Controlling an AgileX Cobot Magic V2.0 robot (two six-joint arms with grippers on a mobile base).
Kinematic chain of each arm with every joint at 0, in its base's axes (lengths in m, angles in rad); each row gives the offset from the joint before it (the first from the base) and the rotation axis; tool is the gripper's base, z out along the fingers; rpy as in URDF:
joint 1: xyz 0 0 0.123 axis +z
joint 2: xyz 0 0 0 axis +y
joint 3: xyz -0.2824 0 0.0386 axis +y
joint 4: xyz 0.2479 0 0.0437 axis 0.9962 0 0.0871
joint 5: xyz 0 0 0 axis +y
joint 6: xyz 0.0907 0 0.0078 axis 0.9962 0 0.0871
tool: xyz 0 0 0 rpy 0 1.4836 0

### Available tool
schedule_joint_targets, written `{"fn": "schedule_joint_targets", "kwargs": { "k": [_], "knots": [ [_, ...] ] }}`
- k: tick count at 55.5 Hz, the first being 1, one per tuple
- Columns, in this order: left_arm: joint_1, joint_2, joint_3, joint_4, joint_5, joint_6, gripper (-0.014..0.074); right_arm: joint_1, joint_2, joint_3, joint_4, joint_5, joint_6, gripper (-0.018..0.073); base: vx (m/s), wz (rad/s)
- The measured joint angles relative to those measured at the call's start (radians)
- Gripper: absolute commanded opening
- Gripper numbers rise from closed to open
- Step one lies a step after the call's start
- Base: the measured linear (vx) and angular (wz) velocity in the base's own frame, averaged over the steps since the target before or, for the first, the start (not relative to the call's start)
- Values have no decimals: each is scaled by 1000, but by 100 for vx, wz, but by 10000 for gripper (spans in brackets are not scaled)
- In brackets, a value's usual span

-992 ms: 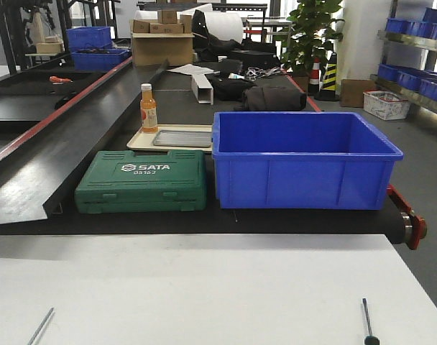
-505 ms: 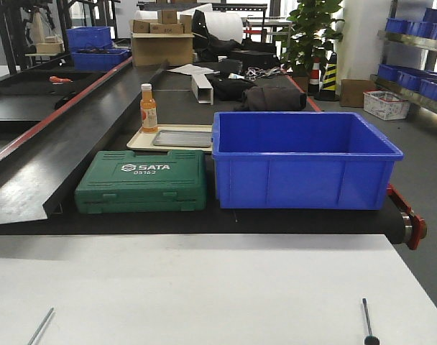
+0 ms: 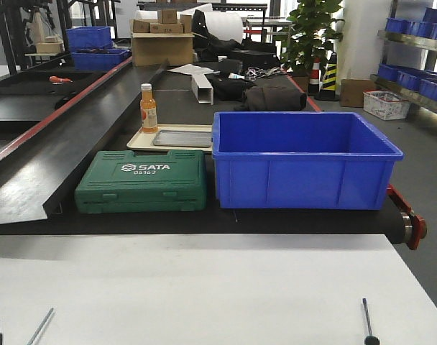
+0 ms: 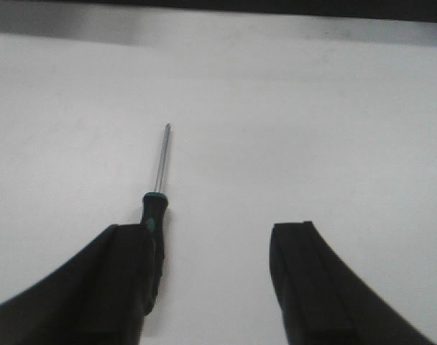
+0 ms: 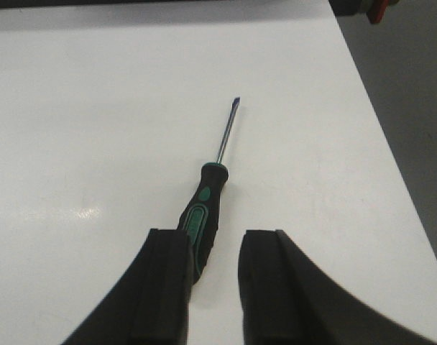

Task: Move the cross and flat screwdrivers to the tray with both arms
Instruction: 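Close both grippers around the screwdriver handles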

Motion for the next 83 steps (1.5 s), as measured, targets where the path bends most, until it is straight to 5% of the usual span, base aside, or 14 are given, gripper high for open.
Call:
{"fn": "schedule_joint_targets", "kwargs": {
  "k": [6, 15, 31, 68, 83],
  "knots": [
    [62, 124, -139, 0, 126, 18, 534, 0, 5, -48, 0, 134, 17, 343, 0, 0],
    [93, 321, -318, 3, 262, 155, 534, 0, 5, -137, 0, 303, 25, 422, 0, 0],
    [95, 646, -511, 0, 357, 326, 534, 0, 5, -183, 1, 328, 28, 447, 0, 0],
    [95, 970, -621, 0, 376, 351, 531, 0, 158, -340, 1, 570, 77, 496, 0, 0],
    [95, 974, -621, -77, 363, 430, 402, 0, 369, -530, 1, 647, 85, 496, 0, 0]
  ]
}}
